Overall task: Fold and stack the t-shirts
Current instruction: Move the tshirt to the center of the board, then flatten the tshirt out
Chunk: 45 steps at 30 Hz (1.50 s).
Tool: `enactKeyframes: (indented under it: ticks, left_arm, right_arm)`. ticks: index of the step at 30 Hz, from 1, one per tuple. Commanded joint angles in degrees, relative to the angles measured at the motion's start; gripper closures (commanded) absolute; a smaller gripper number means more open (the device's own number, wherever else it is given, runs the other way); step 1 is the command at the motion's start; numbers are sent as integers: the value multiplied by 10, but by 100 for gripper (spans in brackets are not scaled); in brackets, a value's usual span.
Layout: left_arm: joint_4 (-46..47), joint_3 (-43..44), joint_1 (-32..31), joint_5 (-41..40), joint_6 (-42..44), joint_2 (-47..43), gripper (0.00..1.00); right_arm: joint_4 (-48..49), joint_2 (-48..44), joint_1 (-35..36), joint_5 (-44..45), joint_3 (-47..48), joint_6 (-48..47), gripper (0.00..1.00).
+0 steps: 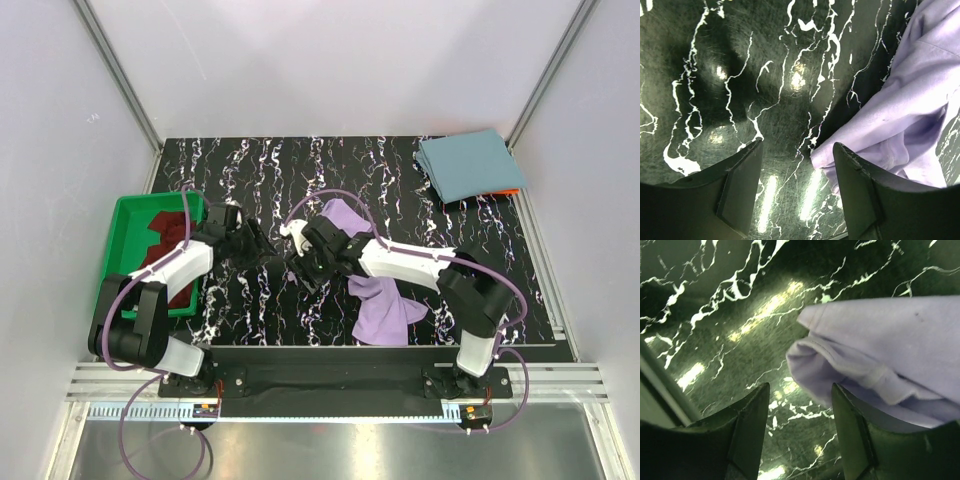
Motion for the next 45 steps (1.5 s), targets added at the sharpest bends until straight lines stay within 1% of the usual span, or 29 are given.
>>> enactKeyframes:
  ticks: [1,2,4,8,19,21,22,23,24,25,26,28,30,31,34,38,41,45]
  left_arm:
    - [37,-2,1,19,-2,-17,37]
    - [36,-2,1,19,-3,-16,37]
    - [38,-2,1,19,-4,-17,36]
    - [36,-1,1,19,-8,-19,36]
    - [35,8,2,14,-10,-13,35]
    - [34,9,2,13,-9,-12,35]
    - [34,13,2,14,-9,-11,35]
    - [34,13,2,15,-9,-11,35]
    - [33,13,2,15,-9,-11,35]
    - [32,16,2,15,-7,-11,35]
    - [28,17,2,14,-5,-13,35]
    - [25,20,2,9,10,-13,35]
    - [20,27,2,0,15,-13,35]
    - [22,27,2,-3,16,-13,35]
    - [30,34,0,-8,14,-12,35]
    - [40,48,-17,-19,29,-12,35]
    - [56,54,-38,-23,47,-15,35]
    - [97,49,-69,-10,56,-17,35]
  right_arm:
    - [39,11,6,50,6,-18,41]
    - [40,13,5,60,8,-34,42]
    - [33,17,6,71,12,-38,42]
    - [27,19,18,95,10,-60,41]
    - [64,14,46,101,-16,-61,43]
    - [64,19,47,121,-14,-61,44]
    - [62,26,48,137,-12,-61,46]
    - [60,30,49,148,-10,-62,50]
    - [59,32,49,163,-9,-62,58]
    - [59,30,49,196,-8,-61,67]
    - [60,20,49,216,-8,-59,85]
    - [48,-3,45,265,-3,-54,100]
    - [31,-51,26,268,2,-49,100]
    - [25,-77,14,252,11,-40,100]
    - [14,-101,-28,237,23,-33,100]
    - [-1,-102,-80,227,43,-25,100]
    - [0,-104,-112,200,52,-7,100]
    - [5,-104,-126,171,67,-1,100]
